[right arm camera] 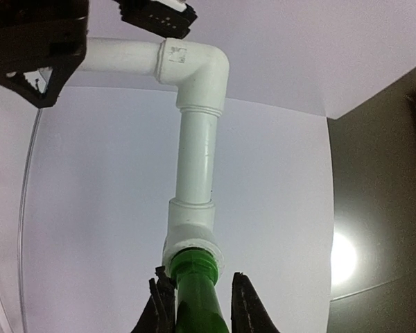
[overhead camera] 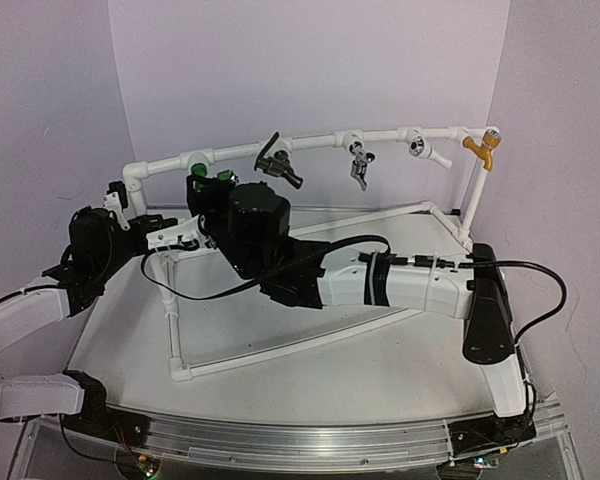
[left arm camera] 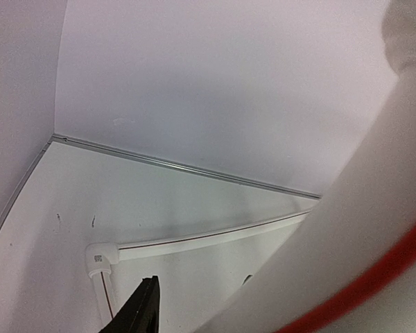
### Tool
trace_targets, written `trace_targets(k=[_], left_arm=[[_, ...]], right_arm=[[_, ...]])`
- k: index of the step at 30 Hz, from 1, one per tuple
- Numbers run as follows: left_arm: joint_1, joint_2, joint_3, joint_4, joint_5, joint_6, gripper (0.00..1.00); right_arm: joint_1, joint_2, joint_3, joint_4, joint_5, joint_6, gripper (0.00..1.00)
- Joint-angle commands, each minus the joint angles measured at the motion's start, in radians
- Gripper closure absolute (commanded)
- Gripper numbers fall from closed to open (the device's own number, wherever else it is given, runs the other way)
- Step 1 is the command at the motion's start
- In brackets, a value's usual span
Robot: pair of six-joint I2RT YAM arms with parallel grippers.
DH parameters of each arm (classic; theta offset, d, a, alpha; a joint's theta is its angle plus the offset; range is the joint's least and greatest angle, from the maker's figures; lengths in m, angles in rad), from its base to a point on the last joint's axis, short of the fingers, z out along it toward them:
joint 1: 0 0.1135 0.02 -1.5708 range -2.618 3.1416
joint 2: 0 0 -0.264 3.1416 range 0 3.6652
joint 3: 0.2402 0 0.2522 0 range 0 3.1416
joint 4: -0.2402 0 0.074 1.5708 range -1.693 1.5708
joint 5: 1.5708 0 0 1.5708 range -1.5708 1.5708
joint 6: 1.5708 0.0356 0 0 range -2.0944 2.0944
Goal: Install the water faucets
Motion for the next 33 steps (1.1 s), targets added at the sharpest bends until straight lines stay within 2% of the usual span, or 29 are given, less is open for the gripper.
trace_targets(k=[1,3,6,8,10,12,14,15,17,19,22,25,27,29,33], left_arm=[[-0.032,0.029,0.019,-0.075,0.160,-0.198,1.00],[-0.032,0.027,0.016,-0.075,0.159,-0.200,1.00],[-0.032,0.025,0.014,-0.075,0.160,-0.208,1.00],[-0.031,0.024,0.014,-0.075,0.159,-0.212,1.00],[-0.031,0.026,0.016,-0.075,0.159,-0.216,1.00],[-0.031,0.028,0.019,-0.075,0.159,-0.217,1.00],[-0.031,0.028,0.020,-0.075,0.156,-0.216,1.00],[-0.031,0.028,0.020,-0.075,0.154,-0.216,1.00],[-0.032,0.025,0.020,-0.075,0.151,-0.218,1.00],[-0.031,0.024,0.019,-0.074,0.149,-0.220,1.00],[-0.031,0.020,0.017,-0.075,0.150,-0.219,1.00],[-0.031,0.013,0.015,-0.075,0.147,-0.213,1.00],[-0.031,0.008,0.014,-0.074,0.147,-0.209,1.00],[-0.031,0.008,0.014,-0.076,0.149,-0.205,1.00],[-0.031,0.015,0.014,-0.075,0.155,-0.198,1.00]], right_arm=[[-0.028,0.134,0.212,0.211,0.221,0.288,0.97],[-0.028,0.184,0.304,0.241,0.284,0.428,1.00],[-0.029,0.168,0.322,0.226,0.381,0.781,1.00],[-0.030,0.095,0.232,0.191,0.415,1.147,1.00],[-0.031,-0.024,0.061,0.150,0.354,1.499,1.00],[-0.049,-0.123,-0.081,0.122,0.215,1.889,1.00],[-0.075,-0.184,-0.161,0.104,0.071,2.190,1.00],[-0.085,-0.194,-0.171,0.103,0.014,2.279,1.00],[-0.089,-0.191,-0.149,0.103,-0.074,2.305,0.99],[-0.088,-0.193,-0.147,0.106,-0.098,2.286,0.92],[-0.088,-0.221,-0.195,0.112,-0.071,2.227,0.79],[-0.084,-0.262,-0.260,0.114,-0.087,2.101,0.64],[-0.076,-0.299,-0.303,0.109,-0.127,1.963,0.54],[-0.057,-0.340,-0.342,0.087,-0.214,1.757,0.44],[-0.032,-0.418,-0.389,-0.078,-0.320,1.386,0.27]])
